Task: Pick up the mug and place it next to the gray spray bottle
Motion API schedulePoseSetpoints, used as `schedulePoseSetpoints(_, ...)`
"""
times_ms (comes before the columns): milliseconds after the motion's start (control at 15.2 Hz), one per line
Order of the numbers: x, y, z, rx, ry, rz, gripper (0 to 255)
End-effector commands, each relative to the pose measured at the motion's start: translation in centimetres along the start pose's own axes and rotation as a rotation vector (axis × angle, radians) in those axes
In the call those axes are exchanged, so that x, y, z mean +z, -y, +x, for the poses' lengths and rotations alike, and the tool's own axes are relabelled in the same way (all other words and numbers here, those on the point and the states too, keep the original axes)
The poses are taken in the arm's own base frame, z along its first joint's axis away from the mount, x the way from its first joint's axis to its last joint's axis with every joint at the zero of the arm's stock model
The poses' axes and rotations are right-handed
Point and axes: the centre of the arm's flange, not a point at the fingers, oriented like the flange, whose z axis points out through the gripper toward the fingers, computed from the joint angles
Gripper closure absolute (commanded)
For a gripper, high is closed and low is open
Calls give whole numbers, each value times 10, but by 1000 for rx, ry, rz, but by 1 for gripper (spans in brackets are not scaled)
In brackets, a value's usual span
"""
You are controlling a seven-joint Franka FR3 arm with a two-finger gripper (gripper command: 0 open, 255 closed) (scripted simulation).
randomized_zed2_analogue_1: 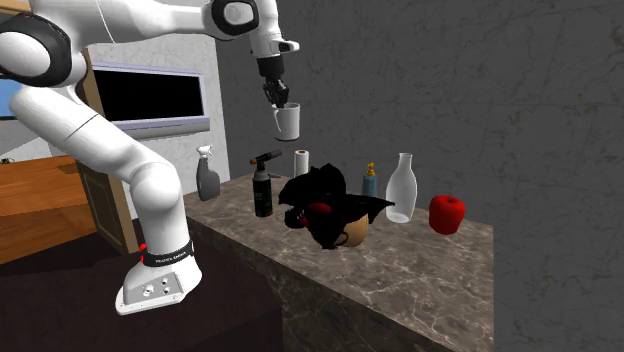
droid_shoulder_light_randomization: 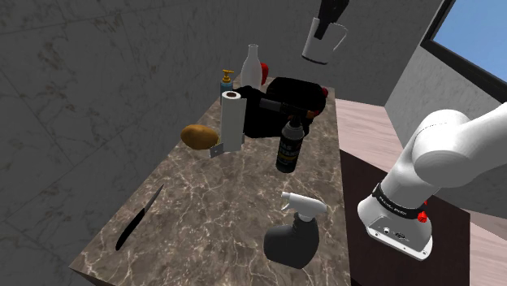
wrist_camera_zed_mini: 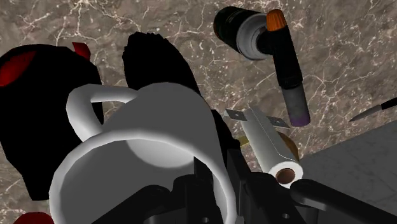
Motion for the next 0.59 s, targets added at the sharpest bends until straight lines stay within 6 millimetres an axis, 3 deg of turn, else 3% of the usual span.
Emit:
schedulePoseSetpoints(0, 2, 27, -9, 1, 0, -1, 255)
schedulePoseSetpoints(528, 4, 125, -49, 1, 0, -1, 255)
